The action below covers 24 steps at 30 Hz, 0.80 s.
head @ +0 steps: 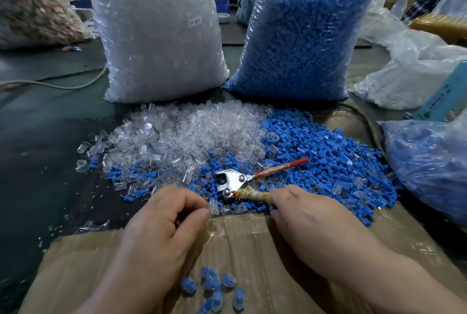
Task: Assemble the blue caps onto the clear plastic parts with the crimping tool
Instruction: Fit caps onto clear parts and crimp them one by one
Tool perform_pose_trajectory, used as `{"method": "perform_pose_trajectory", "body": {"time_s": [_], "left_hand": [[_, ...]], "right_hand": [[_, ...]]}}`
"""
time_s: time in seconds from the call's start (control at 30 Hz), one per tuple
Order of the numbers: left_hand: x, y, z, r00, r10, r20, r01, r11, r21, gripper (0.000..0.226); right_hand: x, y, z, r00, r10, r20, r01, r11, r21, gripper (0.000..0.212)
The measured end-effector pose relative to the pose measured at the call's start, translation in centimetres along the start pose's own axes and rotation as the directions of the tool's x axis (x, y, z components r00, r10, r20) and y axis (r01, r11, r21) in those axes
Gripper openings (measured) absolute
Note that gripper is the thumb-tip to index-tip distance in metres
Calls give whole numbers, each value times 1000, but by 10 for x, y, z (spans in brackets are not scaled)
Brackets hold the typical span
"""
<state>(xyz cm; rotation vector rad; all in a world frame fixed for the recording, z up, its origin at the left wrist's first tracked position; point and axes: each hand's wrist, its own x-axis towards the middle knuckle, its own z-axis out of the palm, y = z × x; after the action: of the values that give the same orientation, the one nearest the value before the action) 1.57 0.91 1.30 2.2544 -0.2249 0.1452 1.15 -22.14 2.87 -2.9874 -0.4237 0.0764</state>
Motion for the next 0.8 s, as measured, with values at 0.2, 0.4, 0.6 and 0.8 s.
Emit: {"method": "perform_pose_trajectory", "body": {"time_s": [0.2, 0.4, 0.6, 0.8], "left_hand": [[0, -3, 3, 986, -166, 24, 167, 956, -242, 19], [4, -4, 5, 966, -245, 85, 251, 806, -535, 25], [6, -7, 9, 969, -222, 110, 245, 788, -565, 30], [4, 4, 10, 969, -217, 114, 241, 751, -614, 15]], "right_hand": [[11, -23, -21, 992, 15, -128, 26, 949, 314, 16], [21, -44, -3, 952, -17, -306, 194, 807, 557, 13], [20, -40, 13, 915, -119, -386, 326, 782, 531, 17], [18, -43, 15, 900, -112, -421, 331, 804, 494, 16]]}}
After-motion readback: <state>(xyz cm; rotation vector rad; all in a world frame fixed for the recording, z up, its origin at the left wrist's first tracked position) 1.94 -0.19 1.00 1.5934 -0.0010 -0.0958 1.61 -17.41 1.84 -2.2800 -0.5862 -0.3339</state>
